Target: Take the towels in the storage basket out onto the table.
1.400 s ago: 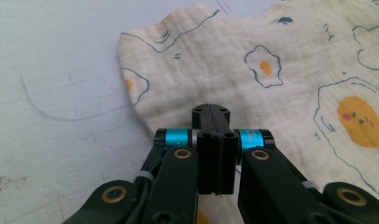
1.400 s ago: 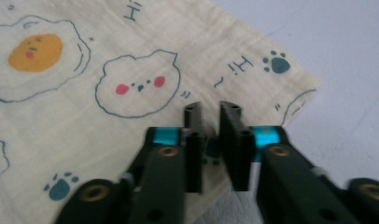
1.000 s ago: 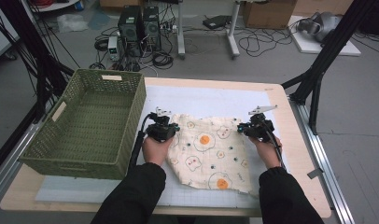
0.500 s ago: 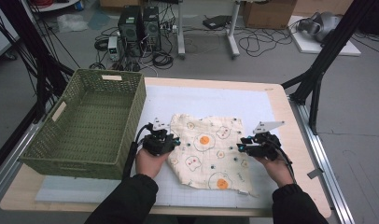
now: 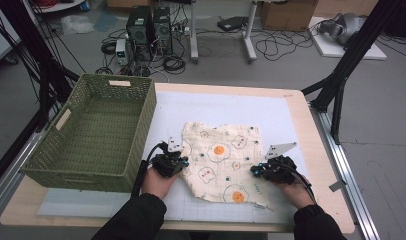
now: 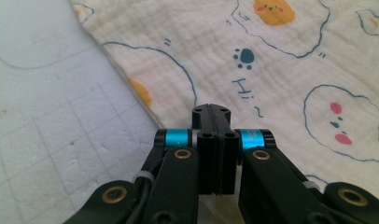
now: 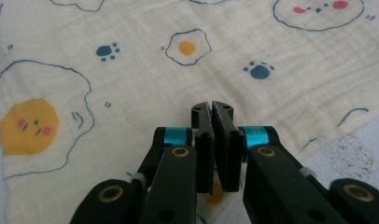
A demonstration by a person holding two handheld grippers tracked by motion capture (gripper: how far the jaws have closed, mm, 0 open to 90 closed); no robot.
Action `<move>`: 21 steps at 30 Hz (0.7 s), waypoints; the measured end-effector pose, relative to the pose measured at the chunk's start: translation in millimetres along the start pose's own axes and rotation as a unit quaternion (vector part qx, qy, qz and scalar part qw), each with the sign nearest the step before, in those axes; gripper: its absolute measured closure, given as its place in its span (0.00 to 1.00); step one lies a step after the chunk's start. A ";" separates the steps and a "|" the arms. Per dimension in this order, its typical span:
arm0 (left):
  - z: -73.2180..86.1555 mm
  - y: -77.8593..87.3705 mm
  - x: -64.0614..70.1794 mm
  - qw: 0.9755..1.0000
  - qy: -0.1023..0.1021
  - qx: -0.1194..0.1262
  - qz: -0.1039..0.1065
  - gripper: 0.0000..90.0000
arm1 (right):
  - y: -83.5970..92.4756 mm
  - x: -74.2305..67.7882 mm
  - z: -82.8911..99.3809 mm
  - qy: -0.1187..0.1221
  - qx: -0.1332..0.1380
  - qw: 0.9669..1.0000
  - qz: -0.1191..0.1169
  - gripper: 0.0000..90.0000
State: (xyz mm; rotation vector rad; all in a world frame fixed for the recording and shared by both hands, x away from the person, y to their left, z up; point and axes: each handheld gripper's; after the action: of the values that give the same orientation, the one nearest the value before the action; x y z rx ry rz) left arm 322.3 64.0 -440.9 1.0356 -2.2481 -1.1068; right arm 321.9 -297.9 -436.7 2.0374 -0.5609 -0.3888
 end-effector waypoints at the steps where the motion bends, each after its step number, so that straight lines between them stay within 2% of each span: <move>1: -2.0 0.5 0.5 1.000 0.006 0.011 -0.001 0.99 | 0.5 0.4 -0.3 0.003 0.000 1.000 0.003 0.98; 3: -6.0 1.1 0.3 1.000 0.014 0.020 0.001 1.00 | 2.5 3.0 -0.8 -0.002 0.004 1.000 0.013 0.98; 5: -11.4 0.5 -0.4 1.000 0.014 0.026 -0.006 0.99 | 5.5 6.1 -1.9 -0.006 0.008 1.000 0.024 0.98; 8: -21.6 -3.1 -3.5 0.999 0.030 0.039 -0.009 0.99 | 9.1 12.9 -3.8 -0.017 0.020 0.999 0.036 0.98; 11: -31.3 -11.7 -6.4 0.998 0.047 0.037 -0.007 0.99 | 6.1 22.0 -3.1 -0.037 0.020 0.998 0.046 0.98; 14: -37.4 -22.7 -8.8 0.998 0.049 0.025 -0.013 0.99 | 0.3 27.1 -3.1 -0.047 0.011 0.998 0.048 0.98; 15: -38.0 -26.8 -9.1 0.998 0.050 0.022 -0.012 0.99 | -1.4 27.4 -3.6 -0.044 0.008 0.998 0.051 0.98; 17: -38.3 -31.1 -8.8 0.999 0.044 0.017 -0.014 0.99 | -1.6 27.5 -3.9 -0.049 0.008 0.998 0.048 0.98; 19: -37.9 -29.3 -8.9 0.999 0.041 0.014 -0.013 0.99 | -0.8 27.9 -3.2 -0.049 0.010 0.997 0.051 0.93; 21: -36.8 -24.0 -10.1 0.999 0.040 0.019 -0.010 0.93 | 3.4 25.8 -2.2 -0.053 0.017 0.997 0.051 0.91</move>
State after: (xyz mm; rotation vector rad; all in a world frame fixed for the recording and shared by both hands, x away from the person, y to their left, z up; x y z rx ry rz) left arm 362.7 44.2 -439.0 1.0993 -2.2075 -1.0155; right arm 344.0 -311.7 -433.9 2.0204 -0.7377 -0.4305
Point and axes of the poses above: each handheld gripper's, and its own axes: y roughly backward along the jaws, z roughly out of its underside, x roughly to its right, and after that the axes turned 12 degrees about -x, right-handed
